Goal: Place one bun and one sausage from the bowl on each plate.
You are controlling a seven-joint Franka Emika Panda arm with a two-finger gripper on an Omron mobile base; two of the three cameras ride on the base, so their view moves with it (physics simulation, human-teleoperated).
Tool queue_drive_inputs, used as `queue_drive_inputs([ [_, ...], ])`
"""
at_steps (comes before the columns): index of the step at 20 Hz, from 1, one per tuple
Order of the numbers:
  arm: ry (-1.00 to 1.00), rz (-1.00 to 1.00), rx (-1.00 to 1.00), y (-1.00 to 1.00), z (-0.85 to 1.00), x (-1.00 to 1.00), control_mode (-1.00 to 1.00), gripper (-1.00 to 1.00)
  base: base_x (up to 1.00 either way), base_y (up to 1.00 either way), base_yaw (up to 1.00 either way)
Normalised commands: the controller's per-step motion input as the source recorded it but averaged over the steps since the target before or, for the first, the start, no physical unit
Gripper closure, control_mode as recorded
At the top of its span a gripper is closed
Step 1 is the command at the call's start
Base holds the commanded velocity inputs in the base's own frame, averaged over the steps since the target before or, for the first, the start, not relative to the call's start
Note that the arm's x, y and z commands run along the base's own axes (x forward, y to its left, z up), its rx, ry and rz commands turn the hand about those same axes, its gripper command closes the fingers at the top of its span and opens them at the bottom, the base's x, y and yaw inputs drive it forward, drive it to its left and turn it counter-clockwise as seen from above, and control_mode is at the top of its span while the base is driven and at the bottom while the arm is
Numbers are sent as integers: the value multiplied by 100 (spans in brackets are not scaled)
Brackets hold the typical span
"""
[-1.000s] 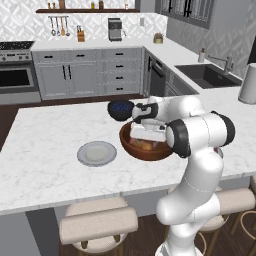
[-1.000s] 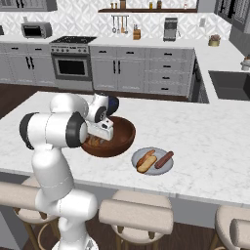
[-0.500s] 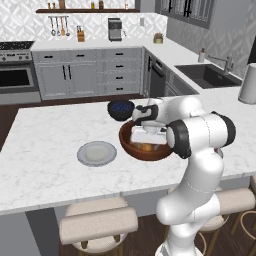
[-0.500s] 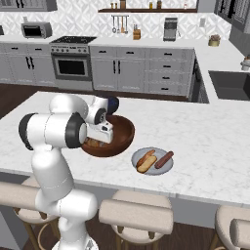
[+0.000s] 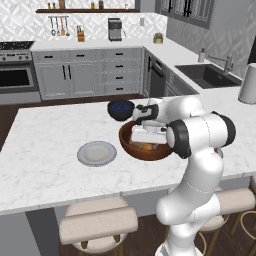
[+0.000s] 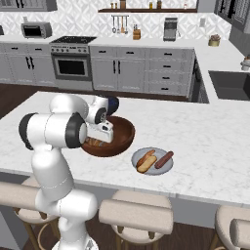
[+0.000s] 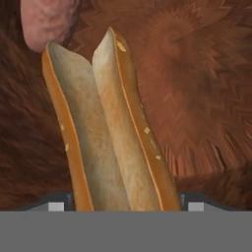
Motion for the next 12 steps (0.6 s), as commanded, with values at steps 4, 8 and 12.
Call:
queue_drive_inputs([
  [4, 0, 0, 0, 0, 0, 0, -100, 100, 0, 0, 0],
  [8, -1, 0, 0, 0, 37, -32, -100, 100, 0, 0, 0],
  [12, -1, -3, 0, 21, 85, -68, -100, 100, 0, 0, 0],
])
